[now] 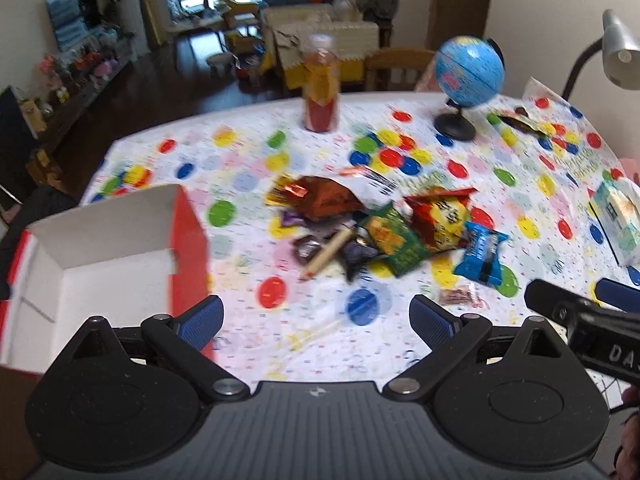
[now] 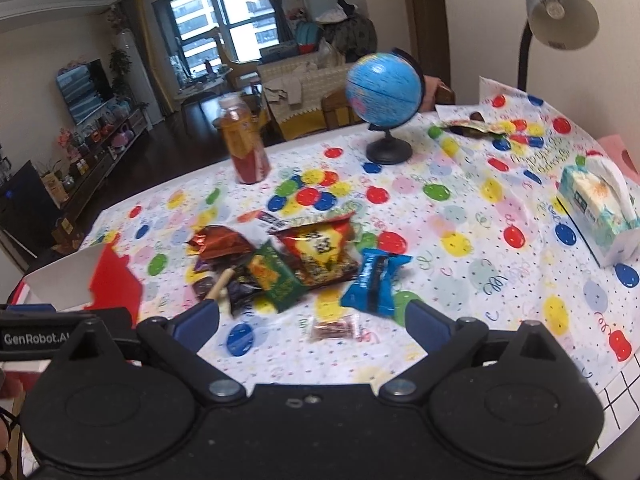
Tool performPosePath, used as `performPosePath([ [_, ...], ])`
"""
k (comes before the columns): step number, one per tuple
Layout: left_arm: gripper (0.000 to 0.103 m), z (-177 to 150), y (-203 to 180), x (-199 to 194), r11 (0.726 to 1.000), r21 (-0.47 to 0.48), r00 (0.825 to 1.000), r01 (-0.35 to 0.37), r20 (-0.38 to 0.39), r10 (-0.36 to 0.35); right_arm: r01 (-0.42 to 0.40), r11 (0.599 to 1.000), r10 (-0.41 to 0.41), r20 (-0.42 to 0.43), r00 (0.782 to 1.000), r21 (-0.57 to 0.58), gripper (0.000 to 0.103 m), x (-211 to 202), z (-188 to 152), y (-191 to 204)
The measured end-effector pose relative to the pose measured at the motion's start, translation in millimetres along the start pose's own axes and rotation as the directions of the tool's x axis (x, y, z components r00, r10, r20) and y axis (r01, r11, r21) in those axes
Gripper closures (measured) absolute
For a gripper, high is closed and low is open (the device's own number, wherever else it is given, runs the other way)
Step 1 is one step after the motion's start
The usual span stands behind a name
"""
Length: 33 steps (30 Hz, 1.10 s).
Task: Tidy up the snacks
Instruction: 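Grasp the blue chocolate bar with the right tool while the left tool grasps the clear candy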
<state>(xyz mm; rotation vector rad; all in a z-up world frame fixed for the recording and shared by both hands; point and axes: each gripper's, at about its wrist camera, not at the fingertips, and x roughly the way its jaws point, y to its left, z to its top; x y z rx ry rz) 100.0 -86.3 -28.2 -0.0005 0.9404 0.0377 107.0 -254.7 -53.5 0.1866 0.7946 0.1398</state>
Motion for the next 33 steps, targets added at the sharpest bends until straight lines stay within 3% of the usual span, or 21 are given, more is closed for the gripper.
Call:
performPosePath([
  [9,0.003,17.7,-45.9,60.5,0.998,0.047,0.997,0.041,-0.07,-0.037,0.044,0.998,-0.04,-0.095,0.995,0.042,0.016,51.5,18.6,-47.9],
  [18,0.003,27.7,-85.2,116.4,0.992,0.062,0.983,0.109,-0.156,-0.098,0.034,0.998,-0.025,-0.185,0.982,0.046,0.023,111.9,35.3,-79.6],
  [24,0.003,28.6,-100.5,151.6,0.989,0.024,0.955,0.144,-0.267,-0.132,-0.011,0.999,0.022,-0.26,0.965,0.044,0.025,149.8,41.8,-84.0],
  [33,0.003,25.1,-121.4,181.5,0.984,0.004,0.925,0.179,-0.342,-0.167,-0.043,0.999,0.04,-0.323,0.946,-0.002,0.028,185.0,45.4,-79.8],
])
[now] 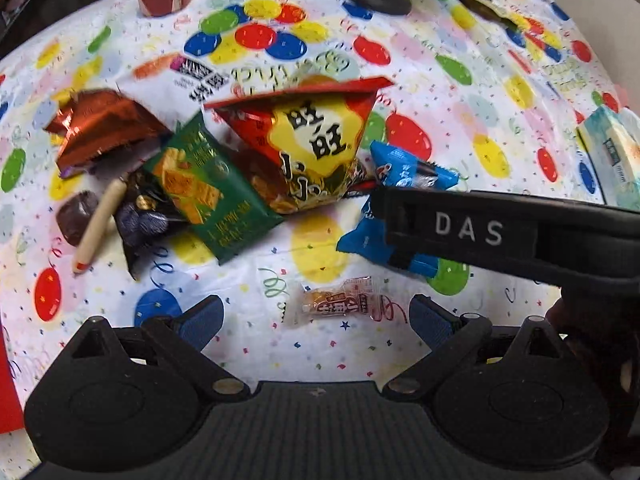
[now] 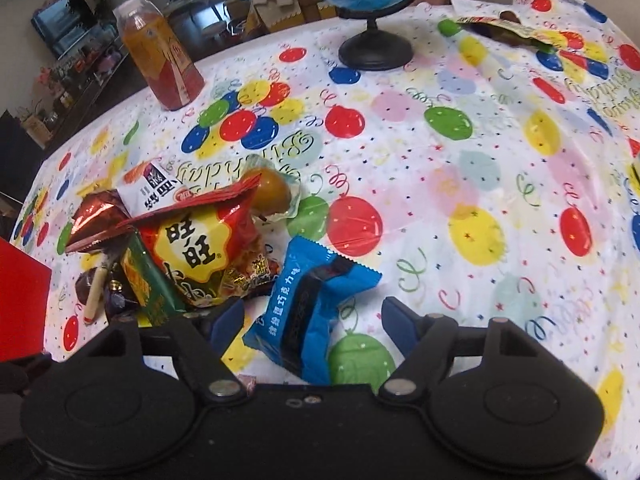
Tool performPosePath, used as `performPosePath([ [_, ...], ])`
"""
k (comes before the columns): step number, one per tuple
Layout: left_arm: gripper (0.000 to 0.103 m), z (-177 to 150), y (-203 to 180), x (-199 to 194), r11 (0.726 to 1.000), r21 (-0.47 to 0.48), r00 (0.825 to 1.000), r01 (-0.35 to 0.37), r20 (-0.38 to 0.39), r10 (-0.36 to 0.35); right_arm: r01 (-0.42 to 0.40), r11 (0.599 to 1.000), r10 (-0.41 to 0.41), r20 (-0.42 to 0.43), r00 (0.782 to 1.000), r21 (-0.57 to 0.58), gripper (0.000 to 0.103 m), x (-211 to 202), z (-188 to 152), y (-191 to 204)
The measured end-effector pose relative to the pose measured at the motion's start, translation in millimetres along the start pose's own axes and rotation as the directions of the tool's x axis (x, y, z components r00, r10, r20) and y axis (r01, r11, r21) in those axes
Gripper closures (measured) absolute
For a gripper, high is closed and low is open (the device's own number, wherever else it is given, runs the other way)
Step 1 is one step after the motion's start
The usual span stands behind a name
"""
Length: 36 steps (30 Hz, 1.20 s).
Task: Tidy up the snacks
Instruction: 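Grasp the blue chocolate bar with the right tool while the left tool grasps the clear candy, then carry the blue bar and clear candy with both tools over the white box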
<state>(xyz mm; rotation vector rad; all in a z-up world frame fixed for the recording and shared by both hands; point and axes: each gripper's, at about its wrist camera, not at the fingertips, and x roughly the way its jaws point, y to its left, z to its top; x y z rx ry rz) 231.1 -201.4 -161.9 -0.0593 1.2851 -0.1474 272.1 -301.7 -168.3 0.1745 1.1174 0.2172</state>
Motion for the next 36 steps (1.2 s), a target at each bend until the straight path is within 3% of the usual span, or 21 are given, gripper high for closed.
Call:
performPosePath([
  [11,0.004,-0.5,1.8,18.7,0.997,-0.071,1.0,-0.004,-0.026,0.002,-0.013,1.0,0.012,-0.033,0.999,-0.02,0.035,18.7,3.0,-2.3],
  [20,0.019,0.8,-3.5,20.4,0.998,-0.064,1.0,-0.001,-0.016,0.0,-0.058,0.998,0.057,-0.037,0.998,-0.028,0.046,21.5,1.5,-3.5],
  [22,0.026,0.2,-4.7,18.5,0.998,-0.059,1.0,-0.011,-0.006,0.01,-0.067,0.997,0.066,-0.036,0.997,-0.04,0.05,21.1,1.5,-3.4],
  [29,0.066,-2.8,-7.5,13.9,0.999,-0.019,0.999,-0.043,0.03,0.043,-0.098,0.995,0.097,-0.034,0.995,-0.022,0.062,17.7,0.3,-9.5],
  [36,0.074,-10.9,0.4,9.2,0.999,-0.035,0.998,-0.017,0.052,0.019,-0.125,0.992,0.124,-0.024,0.992,-0.006,0.064,10.3,-5.7,-16.2],
])
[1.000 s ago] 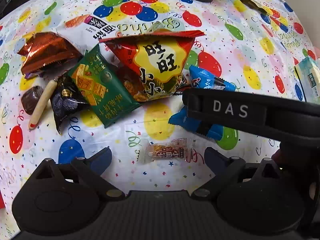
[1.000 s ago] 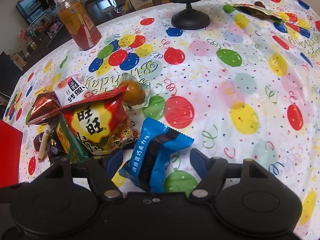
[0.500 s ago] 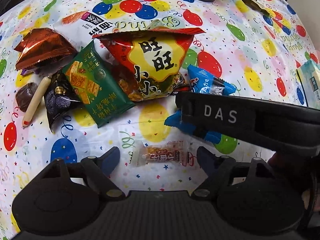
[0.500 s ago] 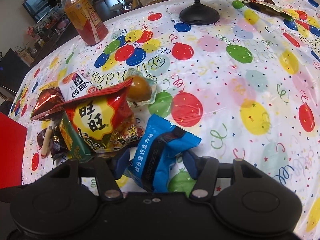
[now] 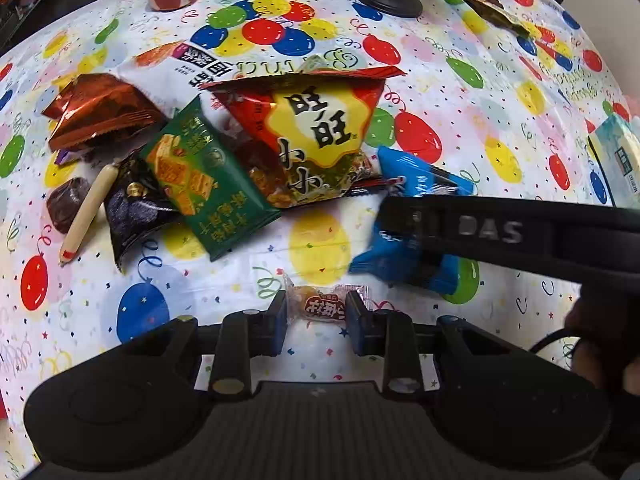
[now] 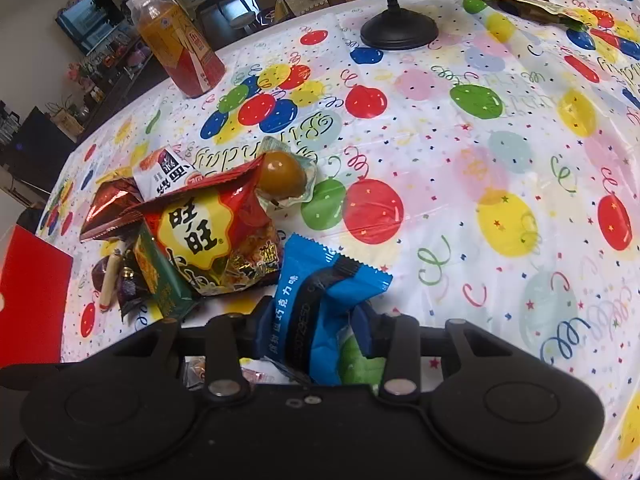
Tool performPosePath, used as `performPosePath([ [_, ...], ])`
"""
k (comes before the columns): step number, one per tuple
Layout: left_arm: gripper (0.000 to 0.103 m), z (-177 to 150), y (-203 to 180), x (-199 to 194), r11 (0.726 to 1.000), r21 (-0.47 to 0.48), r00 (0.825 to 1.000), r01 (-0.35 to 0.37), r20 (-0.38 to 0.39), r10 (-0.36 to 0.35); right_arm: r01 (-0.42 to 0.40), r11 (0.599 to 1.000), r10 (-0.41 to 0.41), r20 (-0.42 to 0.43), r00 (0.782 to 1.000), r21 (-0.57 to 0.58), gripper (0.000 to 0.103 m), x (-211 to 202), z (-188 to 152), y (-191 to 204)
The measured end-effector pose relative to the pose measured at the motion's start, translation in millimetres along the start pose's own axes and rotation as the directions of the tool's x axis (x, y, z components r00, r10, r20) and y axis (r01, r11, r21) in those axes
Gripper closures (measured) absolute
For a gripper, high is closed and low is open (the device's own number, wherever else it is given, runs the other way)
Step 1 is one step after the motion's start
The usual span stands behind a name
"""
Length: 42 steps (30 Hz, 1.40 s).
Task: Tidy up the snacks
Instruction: 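Carry the blue bar and clear candy with both tools over the white box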
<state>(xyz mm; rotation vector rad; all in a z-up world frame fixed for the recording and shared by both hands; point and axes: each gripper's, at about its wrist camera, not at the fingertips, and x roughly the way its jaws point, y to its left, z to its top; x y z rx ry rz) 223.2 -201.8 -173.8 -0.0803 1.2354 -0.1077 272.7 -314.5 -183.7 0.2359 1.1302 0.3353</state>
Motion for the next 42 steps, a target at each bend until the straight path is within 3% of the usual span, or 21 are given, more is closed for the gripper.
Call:
performPosePath([
  [10,0.074,-12.8,37.1,-28.6,0.993,-0.116,0.999,0.032,0.026,-0.029,-0.04,0.999,0.04,0.015,0.999,-0.003,0.065,-31.7,-9.4,6.9],
  [18,0.074,-22.3,67.3,-75.2,0.989,-0.143,0.994,0.048,0.106,-0.033,-0.045,0.998,0.048,0.058,0.997,-0.051,0.064,-68.7,-19.1,45.0],
  [29,0.074,-33.3,132.1,-146.8,0.987,-0.158,0.985,0.04,0.175,-0.012,-0.057,0.99,0.071,0.109,0.992,-0.128,0.064,-103.3,-29.4,139.2],
  [42,0.074,-57.8,234.1,-205.3,0.97,-0.243,0.973,0.007,0.224,0.049,-0.116,0.954,0.144,0.084,0.986,-0.276,0.064,-94.3,-43.1,266.2],
])
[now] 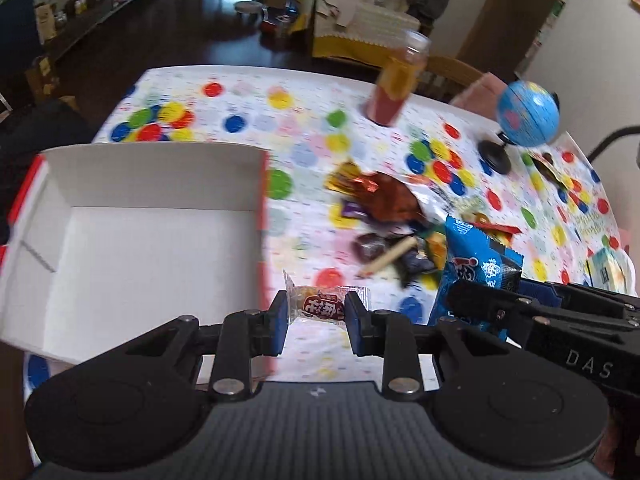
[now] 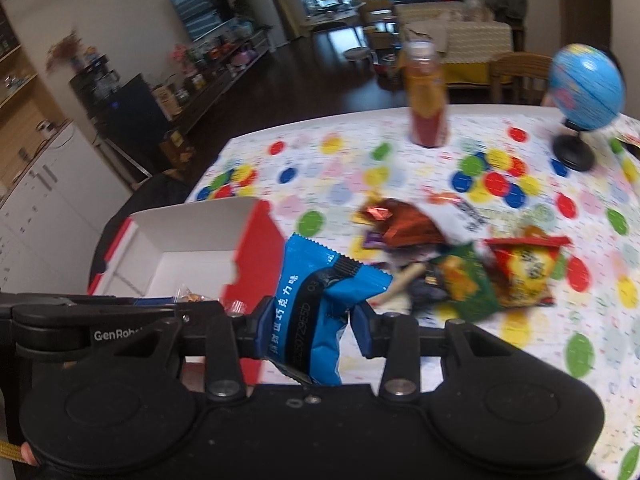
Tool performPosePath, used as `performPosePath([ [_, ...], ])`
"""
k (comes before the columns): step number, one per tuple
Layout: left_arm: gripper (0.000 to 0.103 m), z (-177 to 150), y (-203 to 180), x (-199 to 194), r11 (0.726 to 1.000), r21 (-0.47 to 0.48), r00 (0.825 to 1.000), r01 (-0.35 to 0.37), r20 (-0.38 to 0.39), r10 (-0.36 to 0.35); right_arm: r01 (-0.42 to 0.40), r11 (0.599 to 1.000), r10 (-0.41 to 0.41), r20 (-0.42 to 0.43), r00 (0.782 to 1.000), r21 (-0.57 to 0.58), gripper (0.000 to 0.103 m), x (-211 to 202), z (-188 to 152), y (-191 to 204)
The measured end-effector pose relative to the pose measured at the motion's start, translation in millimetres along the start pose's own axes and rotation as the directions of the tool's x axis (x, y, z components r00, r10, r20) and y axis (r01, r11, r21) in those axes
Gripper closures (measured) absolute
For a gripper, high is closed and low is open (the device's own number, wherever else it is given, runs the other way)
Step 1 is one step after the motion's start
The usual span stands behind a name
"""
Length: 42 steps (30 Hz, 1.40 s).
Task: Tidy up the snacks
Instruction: 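Carry the blue bar and clear candy with both tools over the white box, then open both tools to drop the blue bar and candy into the box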
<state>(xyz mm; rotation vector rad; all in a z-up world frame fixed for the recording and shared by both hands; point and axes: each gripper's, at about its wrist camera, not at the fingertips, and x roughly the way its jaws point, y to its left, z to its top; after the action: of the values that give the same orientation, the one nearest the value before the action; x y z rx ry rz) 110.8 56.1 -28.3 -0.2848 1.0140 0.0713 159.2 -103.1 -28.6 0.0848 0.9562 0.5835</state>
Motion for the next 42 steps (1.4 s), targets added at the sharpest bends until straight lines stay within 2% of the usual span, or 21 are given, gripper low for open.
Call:
performPosePath([
  [14,0.074,6.7,96.8,-22.7,0.991,-0.105,0.996,-0.083,0.024,0.086,-0.075,0.992,0.071,-0.052,0.996,-0.1,0.064,46.2,10.5,88.3],
  [22,0.074,10.0,144.1,-10.5,0.978,-0.15,0.989,-0.148,-0.006,0.148,-0.108,0.985,0.093,-0.111,0.989,-0.135,0.064,86.2,12.8,125.9],
  [28,0.074,11.4,175.9,7.7,0.966,-0.176,0.982,-0.187,-0.049,0.181,-0.105,0.983,0.08,-0.156,0.984,-0.154,0.064,115.4,9.1,142.1],
  [35,0.074,11.2,191.5,33.2,0.963,-0.166,0.975,-0.212,-0.102,0.197,-0.089,0.984,0.055,-0.209,0.976,-0.156,0.064,150.8,1.1,147.7],
  [42,0.074,4.9,188.4,53.4,0.968,-0.116,0.968,-0.224,-0.143,0.207,-0.065,0.979,0.014,-0.253,0.967,-0.193,0.064,177.3,-9.5,146.9],
])
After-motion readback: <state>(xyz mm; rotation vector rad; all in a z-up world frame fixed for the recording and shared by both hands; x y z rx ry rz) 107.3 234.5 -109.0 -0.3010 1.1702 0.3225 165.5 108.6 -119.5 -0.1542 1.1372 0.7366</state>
